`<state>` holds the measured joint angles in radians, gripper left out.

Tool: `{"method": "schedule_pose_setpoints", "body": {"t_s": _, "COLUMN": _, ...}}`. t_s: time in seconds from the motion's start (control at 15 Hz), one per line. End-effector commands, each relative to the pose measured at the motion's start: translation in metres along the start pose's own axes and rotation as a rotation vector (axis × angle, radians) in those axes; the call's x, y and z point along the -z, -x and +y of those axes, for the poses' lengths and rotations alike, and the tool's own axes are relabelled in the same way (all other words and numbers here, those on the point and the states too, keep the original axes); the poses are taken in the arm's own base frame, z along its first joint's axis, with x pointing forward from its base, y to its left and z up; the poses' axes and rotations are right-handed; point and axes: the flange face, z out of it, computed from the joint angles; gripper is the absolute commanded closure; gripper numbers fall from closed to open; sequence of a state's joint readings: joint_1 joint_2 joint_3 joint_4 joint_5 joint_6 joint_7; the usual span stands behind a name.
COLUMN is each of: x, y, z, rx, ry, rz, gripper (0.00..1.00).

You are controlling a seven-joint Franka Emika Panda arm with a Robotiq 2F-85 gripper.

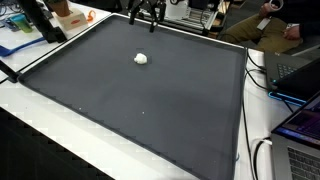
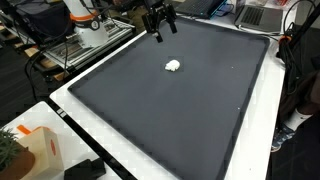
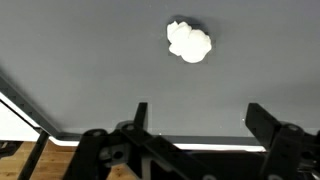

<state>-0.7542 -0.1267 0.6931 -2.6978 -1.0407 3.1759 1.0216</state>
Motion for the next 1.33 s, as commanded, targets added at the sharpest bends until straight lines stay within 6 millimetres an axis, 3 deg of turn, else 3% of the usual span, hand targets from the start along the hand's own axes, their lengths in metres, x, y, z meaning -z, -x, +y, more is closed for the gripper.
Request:
{"method": "schedule_pose_setpoints", "body": {"t_s": 0.0, "x": -0.017, "y": -0.002, "z": 0.012, "rx": -0.04, "ry": -0.027, "rz": -0.029, "gripper": 0.0}}
{"method": "schedule_pose_setpoints", "body": {"t_s": 0.07, "x": -0.024, "y": 0.001, "z": 0.016, "rx": -0.066, "ry": -0.032, "rz": -0.054, "gripper": 0.0}}
{"method": "schedule_pose_setpoints", "body": {"t_s": 0.13, "x": -0.01, "y": -0.002, "z": 0.01, "rx": -0.032, "ry": -0.01, "rz": -0.018, "gripper": 0.0}}
{"method": "schedule_pose_setpoints", "body": {"t_s": 0.47, "x": -0.012, "y": -0.003, "z": 0.011, "rx": -0.036, "ry": -0.016, "rz": -0.02, "gripper": 0.0}}
{"method": "schedule_pose_setpoints", "body": {"t_s": 1.27, "x": -0.043, "y": 0.002, "z": 0.0, "rx": -0.029, "ry": -0.095, "rz": -0.1, "gripper": 0.0}}
